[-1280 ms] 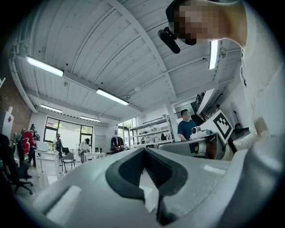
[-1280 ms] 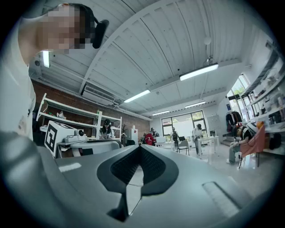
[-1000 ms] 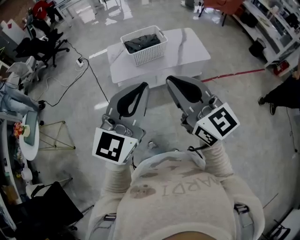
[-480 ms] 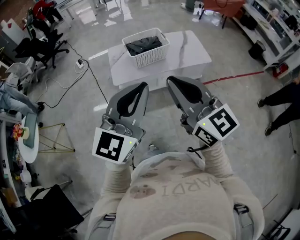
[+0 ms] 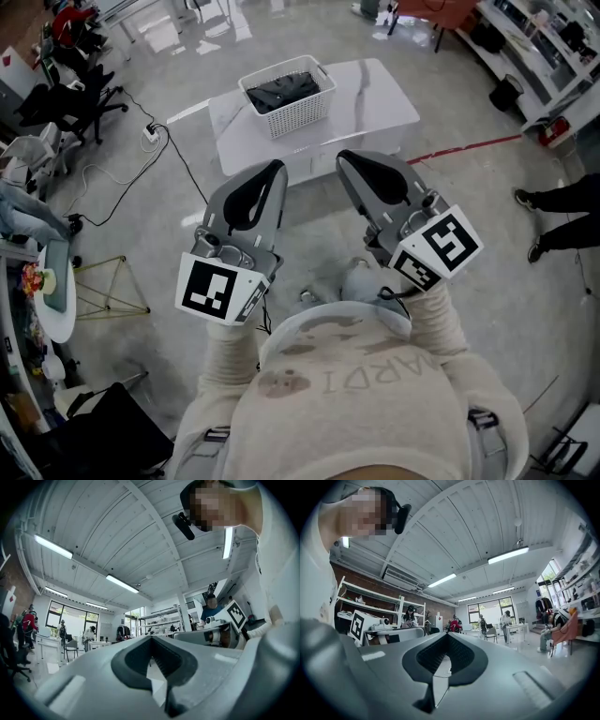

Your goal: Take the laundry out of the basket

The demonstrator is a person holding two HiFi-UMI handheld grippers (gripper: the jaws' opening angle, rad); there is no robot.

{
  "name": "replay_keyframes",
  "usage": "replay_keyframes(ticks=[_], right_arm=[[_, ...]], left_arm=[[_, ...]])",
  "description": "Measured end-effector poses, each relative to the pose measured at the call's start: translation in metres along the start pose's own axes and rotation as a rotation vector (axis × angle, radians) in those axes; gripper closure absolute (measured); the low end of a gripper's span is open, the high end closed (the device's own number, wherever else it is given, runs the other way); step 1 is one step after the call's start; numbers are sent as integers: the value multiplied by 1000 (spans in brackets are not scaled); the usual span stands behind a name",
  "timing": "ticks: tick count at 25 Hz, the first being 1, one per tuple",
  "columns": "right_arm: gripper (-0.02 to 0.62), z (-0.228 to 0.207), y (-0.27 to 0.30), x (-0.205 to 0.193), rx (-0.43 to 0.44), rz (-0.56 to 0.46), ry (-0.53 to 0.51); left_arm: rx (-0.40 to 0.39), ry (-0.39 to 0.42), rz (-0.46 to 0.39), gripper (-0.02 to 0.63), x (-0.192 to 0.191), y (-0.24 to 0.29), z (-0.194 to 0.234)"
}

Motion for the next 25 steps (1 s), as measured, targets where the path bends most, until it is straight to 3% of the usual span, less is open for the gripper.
replay_keyframes(ticks=[10, 25], right_arm=[[568, -61, 36, -20, 37, -23, 16], [568, -226, 104, -49, 186, -60, 21]], left_arm=[[67, 9, 14, 606, -9, 53, 37], [243, 43, -1, 606, -19, 201, 87]])
Point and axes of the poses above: the fingertips, and each gripper's own axes: y forward along the fingers, z to its left, x out of its top, the point moved 4 cm from there along -y, backward along the fingers, and after that the axes turned 15 degrees about -y, right-handed, at the moved point
